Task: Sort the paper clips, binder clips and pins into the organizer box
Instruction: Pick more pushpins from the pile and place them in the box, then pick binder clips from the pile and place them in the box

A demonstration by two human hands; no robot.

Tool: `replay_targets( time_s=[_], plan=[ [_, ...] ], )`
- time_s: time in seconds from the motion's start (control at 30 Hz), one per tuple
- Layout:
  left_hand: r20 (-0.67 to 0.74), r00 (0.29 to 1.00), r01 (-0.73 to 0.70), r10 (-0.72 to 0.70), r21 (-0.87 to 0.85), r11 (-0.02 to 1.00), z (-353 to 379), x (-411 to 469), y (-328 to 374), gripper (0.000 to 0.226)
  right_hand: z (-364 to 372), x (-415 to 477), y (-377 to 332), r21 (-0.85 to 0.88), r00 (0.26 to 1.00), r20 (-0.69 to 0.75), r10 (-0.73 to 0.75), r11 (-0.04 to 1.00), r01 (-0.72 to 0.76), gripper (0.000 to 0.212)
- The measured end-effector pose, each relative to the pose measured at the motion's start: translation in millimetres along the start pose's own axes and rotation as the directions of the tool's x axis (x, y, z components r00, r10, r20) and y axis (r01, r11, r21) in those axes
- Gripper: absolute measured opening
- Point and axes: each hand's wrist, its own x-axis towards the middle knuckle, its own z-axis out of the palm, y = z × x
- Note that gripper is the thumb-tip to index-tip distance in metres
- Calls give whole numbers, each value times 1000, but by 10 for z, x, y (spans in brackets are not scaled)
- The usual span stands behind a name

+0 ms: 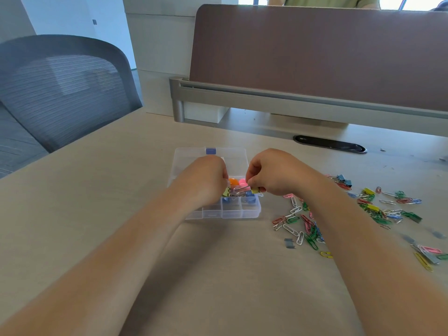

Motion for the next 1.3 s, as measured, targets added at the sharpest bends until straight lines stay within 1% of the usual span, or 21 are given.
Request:
replay_targets(
  time_s=[0.07,0.23,0.33,0.47,0.67,0.77,1.07,1.3],
  plan=[
    [-5,1000,-1,2,11,1000,4,5,8,17,35,6,-27,1,1000,7,-5,1000,5,26],
    [-14,1000,-8,8,17,1000,7,4,13,14,71,20,-56,2,1000,-6,-4,1000,4,16],
    [-1,1000,-16,16,23,1000,-17,1,10,6,97,30,-50,-13,1000,-9,13,1000,-13,11],
    [19,999,-33,33,31,999,-48,-12,31,10,109,30,-51,-37,1000,-29,11,999,-12,4],
    [20,998,-56,55,54,997,-39,-19,30,11,142,43,-52,-71,998,-42,46,996,-49,11],
    [18,998,-55,54,54,997,-41,-24,38,10,149,51,-48,-78,998,-33,52,995,-55,8],
    [-4,997,-71,71,43,997,-39,-32,30,9,109,22,-34,-62,1000,-8,-15,998,15,7],
    [-16,997,-81,81,42,996,-19,1,0,10,106,24,-32,-55,999,19,-28,998,29,8]
  ],
)
